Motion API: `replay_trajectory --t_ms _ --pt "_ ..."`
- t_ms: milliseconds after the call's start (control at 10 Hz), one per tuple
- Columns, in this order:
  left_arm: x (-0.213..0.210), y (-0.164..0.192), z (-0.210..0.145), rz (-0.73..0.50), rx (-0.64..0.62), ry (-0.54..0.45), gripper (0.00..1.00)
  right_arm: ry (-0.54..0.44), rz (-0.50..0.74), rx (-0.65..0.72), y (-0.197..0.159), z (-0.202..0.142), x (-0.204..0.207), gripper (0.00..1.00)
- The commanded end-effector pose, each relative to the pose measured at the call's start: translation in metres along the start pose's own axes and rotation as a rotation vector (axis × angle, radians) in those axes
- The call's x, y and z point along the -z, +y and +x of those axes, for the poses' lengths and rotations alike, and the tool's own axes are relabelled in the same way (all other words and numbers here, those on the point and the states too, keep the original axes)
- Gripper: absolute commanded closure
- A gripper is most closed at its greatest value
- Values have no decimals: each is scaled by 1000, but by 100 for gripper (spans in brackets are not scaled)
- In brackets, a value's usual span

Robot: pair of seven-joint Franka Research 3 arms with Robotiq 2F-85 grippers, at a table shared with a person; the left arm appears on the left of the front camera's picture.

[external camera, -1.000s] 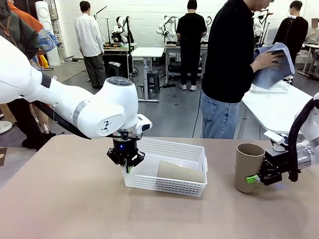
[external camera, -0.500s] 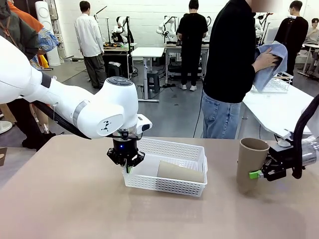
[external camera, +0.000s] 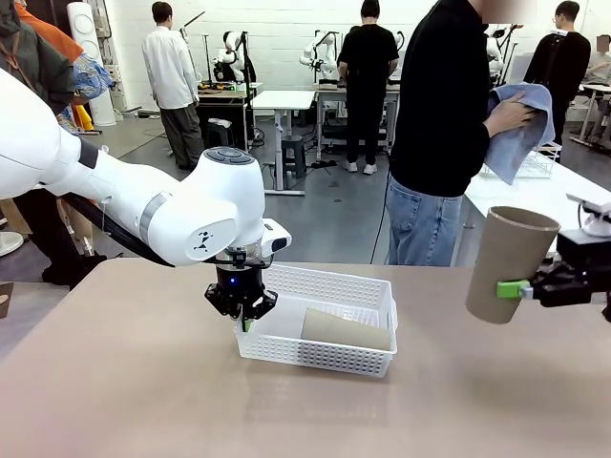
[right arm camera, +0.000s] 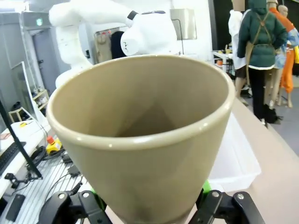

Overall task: Clean and organize the cups into the basket.
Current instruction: Pick up the Reusable plastic cup from the right side of the table and stack it inside the Organizing basket in the center of the table.

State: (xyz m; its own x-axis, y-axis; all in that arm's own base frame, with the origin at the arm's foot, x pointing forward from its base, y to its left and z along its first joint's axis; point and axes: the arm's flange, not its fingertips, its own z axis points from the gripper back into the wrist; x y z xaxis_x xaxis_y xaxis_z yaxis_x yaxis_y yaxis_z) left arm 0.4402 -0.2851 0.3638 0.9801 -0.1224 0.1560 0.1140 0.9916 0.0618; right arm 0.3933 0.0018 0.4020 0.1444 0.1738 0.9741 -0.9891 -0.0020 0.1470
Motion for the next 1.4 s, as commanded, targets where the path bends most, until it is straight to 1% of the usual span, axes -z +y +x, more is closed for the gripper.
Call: replay_trajectory --t_ms 0,100,200,300,400,1000,1100,1200,1300 --pt "-1 -1 0 13 6 -11 100 38 -78 46 14 37 12 100" --pt "-1 -1 0 13 6 -11 100 48 -99 51 22 57 17 100" --pt "-1 -1 0 13 6 -11 100 34 -114 49 25 70 18 100" --pt "-1 -1 0 13 6 -11 100 13 -149 35 20 72 16 100" --pt "-1 -1 0 13 6 -11 100 51 -77 22 21 63 6 100" --pt "-1 -1 0 13 6 -11 100 51 -77 22 21 63 6 100" --pt "-1 -1 0 13 6 -11 100 58 -91 41 20 64 8 17" --pt "-1 -1 0 13 6 -11 100 123 -129 78 22 96 27 17" --pt "-1 -1 0 13 6 -11 100 237 -144 164 23 129 49 17"
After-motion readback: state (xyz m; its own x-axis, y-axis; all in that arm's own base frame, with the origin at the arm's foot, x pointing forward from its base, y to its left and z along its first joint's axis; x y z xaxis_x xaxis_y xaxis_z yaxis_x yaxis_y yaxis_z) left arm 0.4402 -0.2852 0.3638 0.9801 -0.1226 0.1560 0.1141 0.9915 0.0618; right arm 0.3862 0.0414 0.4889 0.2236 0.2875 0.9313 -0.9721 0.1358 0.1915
